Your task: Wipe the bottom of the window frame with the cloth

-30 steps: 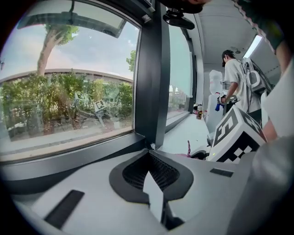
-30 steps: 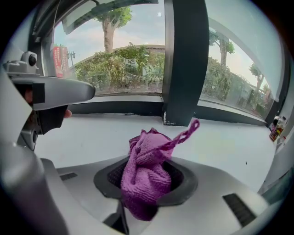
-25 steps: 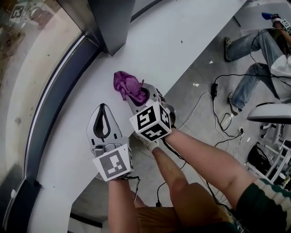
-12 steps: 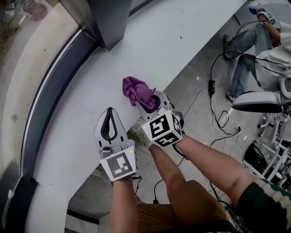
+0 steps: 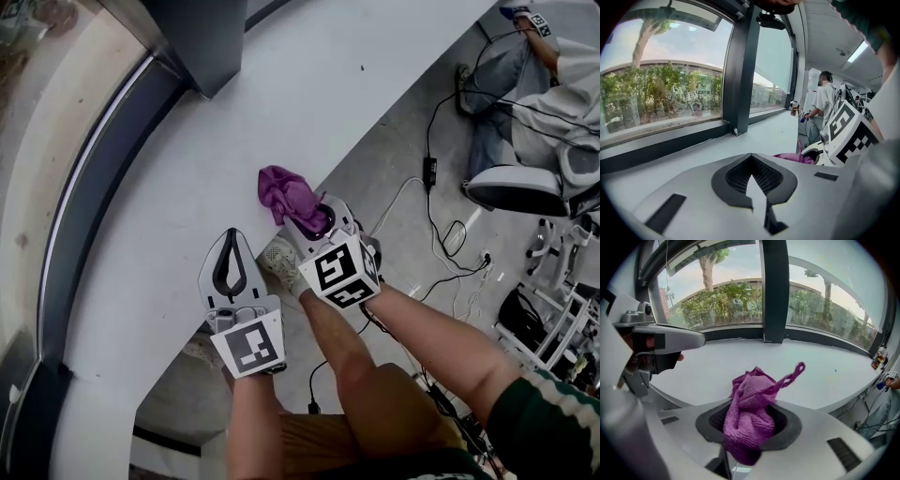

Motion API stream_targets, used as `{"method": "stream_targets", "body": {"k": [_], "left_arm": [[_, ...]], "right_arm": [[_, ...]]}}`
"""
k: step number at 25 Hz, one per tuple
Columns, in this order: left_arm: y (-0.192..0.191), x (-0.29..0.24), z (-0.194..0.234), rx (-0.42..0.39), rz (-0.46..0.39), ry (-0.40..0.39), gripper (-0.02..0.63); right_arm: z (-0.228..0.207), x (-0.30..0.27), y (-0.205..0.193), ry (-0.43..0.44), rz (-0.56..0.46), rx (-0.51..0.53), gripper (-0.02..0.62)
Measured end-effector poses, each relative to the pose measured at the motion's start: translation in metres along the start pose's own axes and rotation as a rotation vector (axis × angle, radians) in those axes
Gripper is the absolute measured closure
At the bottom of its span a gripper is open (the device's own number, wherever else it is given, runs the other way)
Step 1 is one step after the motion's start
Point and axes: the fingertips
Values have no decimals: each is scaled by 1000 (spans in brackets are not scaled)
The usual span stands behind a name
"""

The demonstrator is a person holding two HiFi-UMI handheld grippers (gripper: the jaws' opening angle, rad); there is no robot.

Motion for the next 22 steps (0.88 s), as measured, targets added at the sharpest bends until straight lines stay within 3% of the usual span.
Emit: {"method": "stream_targets", "body": {"k": [10,22], "left_arm": [[-8,15,-6,-18,36,-28,603],[-21,86,38,26,-12,82,603]], "right_arm": [[6,12,-20,-11,36,5,443],[79,25,-14,40,33,100,443]]}}
Point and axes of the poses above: the fingertips, and each gripper's own axes: x backward along the fingers, z to its left, y out of its top, and after that the axes turned 15 degrees about -y, right-handed
